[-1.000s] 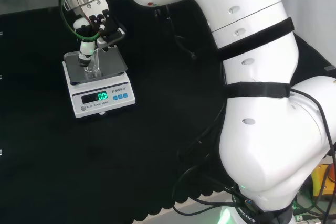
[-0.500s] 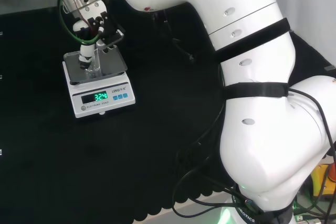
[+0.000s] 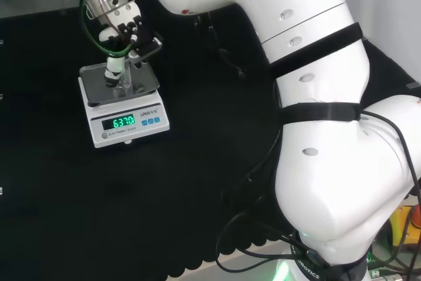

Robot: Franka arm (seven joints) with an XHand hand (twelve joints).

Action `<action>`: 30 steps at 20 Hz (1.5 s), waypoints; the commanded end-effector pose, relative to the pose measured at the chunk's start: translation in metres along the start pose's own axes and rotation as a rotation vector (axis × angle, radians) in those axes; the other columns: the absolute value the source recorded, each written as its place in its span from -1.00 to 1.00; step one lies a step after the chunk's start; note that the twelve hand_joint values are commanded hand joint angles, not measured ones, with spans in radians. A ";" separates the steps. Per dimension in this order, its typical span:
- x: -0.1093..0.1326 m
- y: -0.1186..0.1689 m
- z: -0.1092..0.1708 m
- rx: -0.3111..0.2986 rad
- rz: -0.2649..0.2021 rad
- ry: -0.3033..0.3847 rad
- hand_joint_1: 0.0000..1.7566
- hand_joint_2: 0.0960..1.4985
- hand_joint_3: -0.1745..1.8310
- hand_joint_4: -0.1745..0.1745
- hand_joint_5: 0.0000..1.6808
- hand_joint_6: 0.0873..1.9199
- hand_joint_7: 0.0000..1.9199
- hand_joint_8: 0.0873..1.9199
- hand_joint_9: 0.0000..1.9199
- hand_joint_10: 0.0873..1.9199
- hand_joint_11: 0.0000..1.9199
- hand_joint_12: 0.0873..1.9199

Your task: Put the beaker on the electronic balance.

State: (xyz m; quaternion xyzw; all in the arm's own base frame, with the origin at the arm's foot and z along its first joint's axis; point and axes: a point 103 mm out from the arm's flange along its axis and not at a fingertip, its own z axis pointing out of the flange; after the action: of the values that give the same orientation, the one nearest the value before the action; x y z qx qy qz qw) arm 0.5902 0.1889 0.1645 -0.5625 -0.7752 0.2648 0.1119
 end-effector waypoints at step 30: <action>-0.018 -0.048 -0.032 -0.175 0.068 0.069 -0.68 -0.10 -0.64 -0.42 -0.58 -0.62 -0.56 -0.16 -0.04 -1.00 -0.32 0.27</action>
State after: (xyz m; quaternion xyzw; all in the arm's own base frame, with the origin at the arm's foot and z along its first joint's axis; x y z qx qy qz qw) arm 0.5790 0.1749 0.1882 -0.5751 -0.7797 0.2258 0.1017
